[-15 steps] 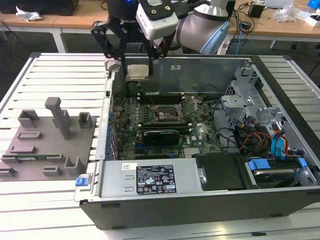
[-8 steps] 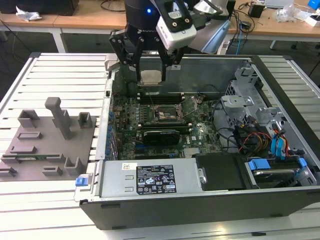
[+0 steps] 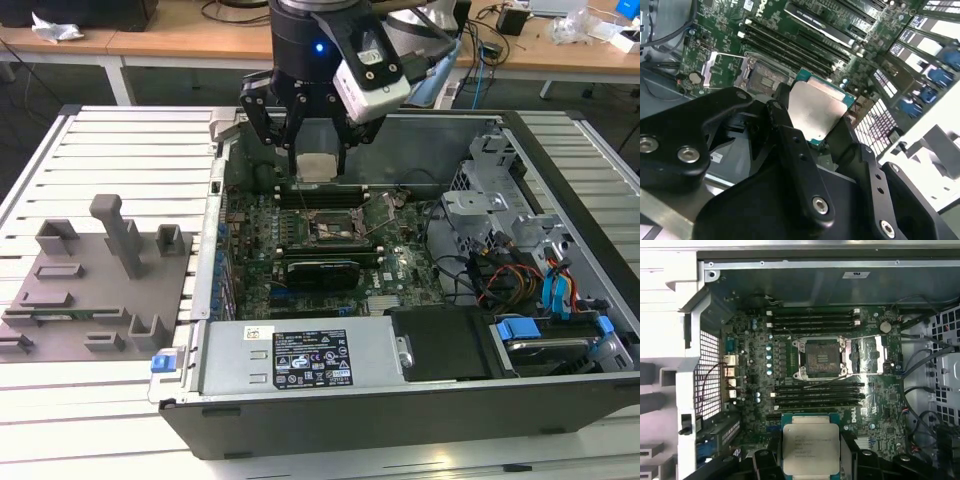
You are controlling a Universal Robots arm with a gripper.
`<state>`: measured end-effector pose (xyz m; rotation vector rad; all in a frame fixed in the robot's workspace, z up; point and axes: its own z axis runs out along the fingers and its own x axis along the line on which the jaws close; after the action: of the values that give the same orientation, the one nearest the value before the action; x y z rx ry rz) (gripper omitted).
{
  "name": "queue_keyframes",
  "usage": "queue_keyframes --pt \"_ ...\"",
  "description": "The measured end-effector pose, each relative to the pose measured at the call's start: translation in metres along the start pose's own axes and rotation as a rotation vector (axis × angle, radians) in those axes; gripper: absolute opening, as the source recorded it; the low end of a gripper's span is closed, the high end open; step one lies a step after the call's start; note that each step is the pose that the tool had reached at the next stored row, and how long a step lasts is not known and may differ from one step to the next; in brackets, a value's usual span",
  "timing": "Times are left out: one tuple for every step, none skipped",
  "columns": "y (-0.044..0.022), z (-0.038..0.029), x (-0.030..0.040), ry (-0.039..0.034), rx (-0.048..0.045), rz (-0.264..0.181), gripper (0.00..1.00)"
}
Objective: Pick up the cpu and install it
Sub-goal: 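Pick up the cpu and move it towards the insertion slot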
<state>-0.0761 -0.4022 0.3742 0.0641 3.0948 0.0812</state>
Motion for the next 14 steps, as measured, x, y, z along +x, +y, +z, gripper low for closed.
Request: queue_keyframes --pt "0.0001 0.0018 -0.0010 0.0001 0.0000 0.000 0.55" --pt "0.0005 0.0043 -0.0022 0.0000 0.0000 0.000 0.55" --pt "0.0011 0.0062 -0.0030 0.0001 0.0001 0.000 0.55" --pt "0.0022 0.0086 -0.0040 0.0002 0.0002 0.000 0.55" --pt "0.0034 0.0107 -0.0049 0.0001 0.0000 0.000 0.55" --pt "0.0052 0.0136 -0.0062 0.0001 -0.0001 0.000 0.55" --pt "0.0064 0.0154 -0.0070 0.0002 0.0000 0.000 0.55" --pt "0.0077 0.0174 -0.0079 0.0002 0.0001 0.000 0.55" --pt "0.0091 0.0195 -0.0090 0.0002 0.0000 0.000 0.55" --pt "0.0111 0.0226 -0.0104 0.0002 -0.0002 0.000 0.55" --pt "0.0132 0.0256 -0.0118 0.0003 0.0001 0.000 0.55" --pt "0.0162 0.0296 -0.0133 0.0003 0.0000 0.000 0.55" --pt "0.0179 0.0316 -0.0143 0.0004 0.0000 0.000 0.55" --pt "0.0194 0.0335 -0.0152 0.0004 0.0001 0.000 0.55"
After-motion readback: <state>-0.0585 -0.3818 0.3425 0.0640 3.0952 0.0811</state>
